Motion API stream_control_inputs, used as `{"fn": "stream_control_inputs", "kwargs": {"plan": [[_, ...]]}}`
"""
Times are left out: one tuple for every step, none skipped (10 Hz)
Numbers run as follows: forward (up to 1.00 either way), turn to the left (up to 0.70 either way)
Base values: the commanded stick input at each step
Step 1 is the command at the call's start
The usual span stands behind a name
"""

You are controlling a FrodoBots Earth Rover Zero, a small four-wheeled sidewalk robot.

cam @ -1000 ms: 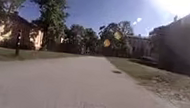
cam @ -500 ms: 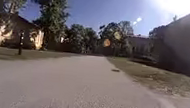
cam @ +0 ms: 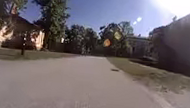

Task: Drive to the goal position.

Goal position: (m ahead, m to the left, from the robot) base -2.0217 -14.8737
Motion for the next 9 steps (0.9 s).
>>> {"fn": "stream_control_inputs", "kwargs": {"plan": [[-0.45,0.0],[-0.45,0.0],[-0.45,0.0],[-0.45,0.0],[-0.45,0.0],[-0.45,0.0],[0.06,0.0],[0.18,-0.65],[0.19,-0.74]]}}
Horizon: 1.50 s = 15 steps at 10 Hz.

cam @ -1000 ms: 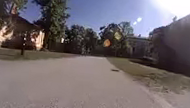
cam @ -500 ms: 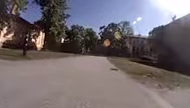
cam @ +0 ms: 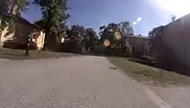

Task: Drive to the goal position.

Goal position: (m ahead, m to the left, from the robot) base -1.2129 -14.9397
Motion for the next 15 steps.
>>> {"fn": "stream_control_inputs", "kwargs": {"plan": [[0.19,-0.75],[0.19,-0.75],[0.19,-0.75],[0.19,-0.75],[0.19,-0.75],[0.19,-0.75],[0.19,-0.75],[0.19,-0.75],[0.19,-0.75],[0.19,-0.75],[0.19,-0.75],[0.19,-0.75],[0.19,-0.75],[0.19,-0.75],[0.19,-0.75]]}}
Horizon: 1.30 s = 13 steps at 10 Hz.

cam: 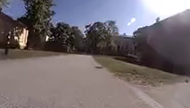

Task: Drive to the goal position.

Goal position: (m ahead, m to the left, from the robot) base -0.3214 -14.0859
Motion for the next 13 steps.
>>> {"fn": "stream_control_inputs", "kwargs": {"plan": [[0.19,-0.75],[0.19,-0.75],[0.19,-0.75],[0.19,-0.75],[0.19,-0.75],[0.19,-0.75],[0.19,-0.75],[0.19,-0.75],[0.19,-0.73],[0.17,-0.68],[0.1,-0.44],[0.0,-0.45],[0.0,-0.45]]}}
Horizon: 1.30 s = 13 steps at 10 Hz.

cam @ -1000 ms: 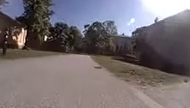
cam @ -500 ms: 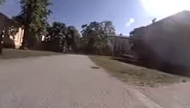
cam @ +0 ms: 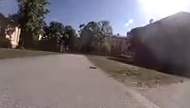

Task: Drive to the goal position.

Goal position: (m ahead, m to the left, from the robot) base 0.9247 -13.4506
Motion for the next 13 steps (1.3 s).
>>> {"fn": "stream_control_inputs", "kwargs": {"plan": [[0.0,-0.45],[0.09,-0.59],[0.19,-0.75],[0.0,-0.45],[0.0,-0.45],[0.0,-0.45],[0.0,-0.45],[0.0,-0.45],[0.0,-0.45],[0.0,-0.45],[0.0,-0.45],[0.0,-0.45],[0.0,-0.45]]}}
